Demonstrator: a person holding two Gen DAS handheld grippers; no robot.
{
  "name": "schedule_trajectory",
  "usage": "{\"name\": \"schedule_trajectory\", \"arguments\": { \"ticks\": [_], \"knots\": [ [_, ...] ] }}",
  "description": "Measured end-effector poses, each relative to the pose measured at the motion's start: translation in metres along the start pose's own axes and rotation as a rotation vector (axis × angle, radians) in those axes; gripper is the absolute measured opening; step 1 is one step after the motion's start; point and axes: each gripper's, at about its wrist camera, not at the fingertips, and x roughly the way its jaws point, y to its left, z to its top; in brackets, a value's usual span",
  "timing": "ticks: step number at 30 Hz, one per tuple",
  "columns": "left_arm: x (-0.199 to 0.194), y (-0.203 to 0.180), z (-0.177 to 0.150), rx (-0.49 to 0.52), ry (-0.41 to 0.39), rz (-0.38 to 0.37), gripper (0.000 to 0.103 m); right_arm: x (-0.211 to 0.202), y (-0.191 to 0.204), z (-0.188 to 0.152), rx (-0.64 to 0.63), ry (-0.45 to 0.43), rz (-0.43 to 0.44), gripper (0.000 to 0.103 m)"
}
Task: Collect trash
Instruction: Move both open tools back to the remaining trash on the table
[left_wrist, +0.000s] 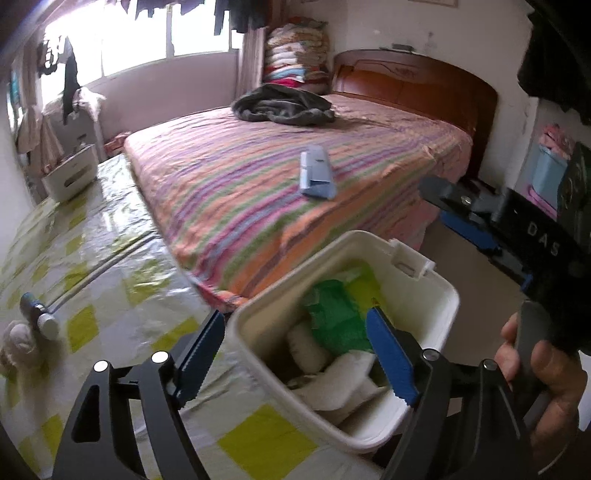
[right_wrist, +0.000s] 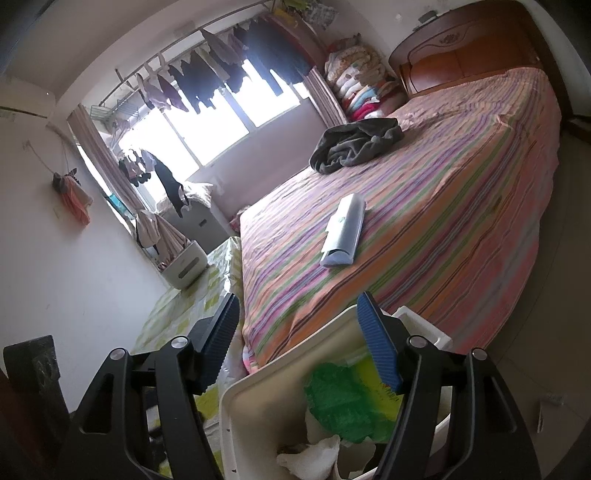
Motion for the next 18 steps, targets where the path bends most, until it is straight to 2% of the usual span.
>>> {"name": "schedule_trajectory", "arguments": {
  "ticks": [7,14,18],
  "knots": [
    [-0.014,0.053,-0.018,-0.027,-0.009,0.134,0.077,0.012,0.017,-0.006,-0.026,0.037,0.02,0.067],
    [-0.026,0.11,-0.03,-0.168,-0.01,0.155,0.077,0.03,0.05,-0.021,-0.068,0.092,0.056,0.069],
    [-0.039,0.134,-0.036,-0.197,-0.034,0.21,0.077,0.039,0.069,-0.033,-0.094,0.122,0.074,0.069]
  ]
}}
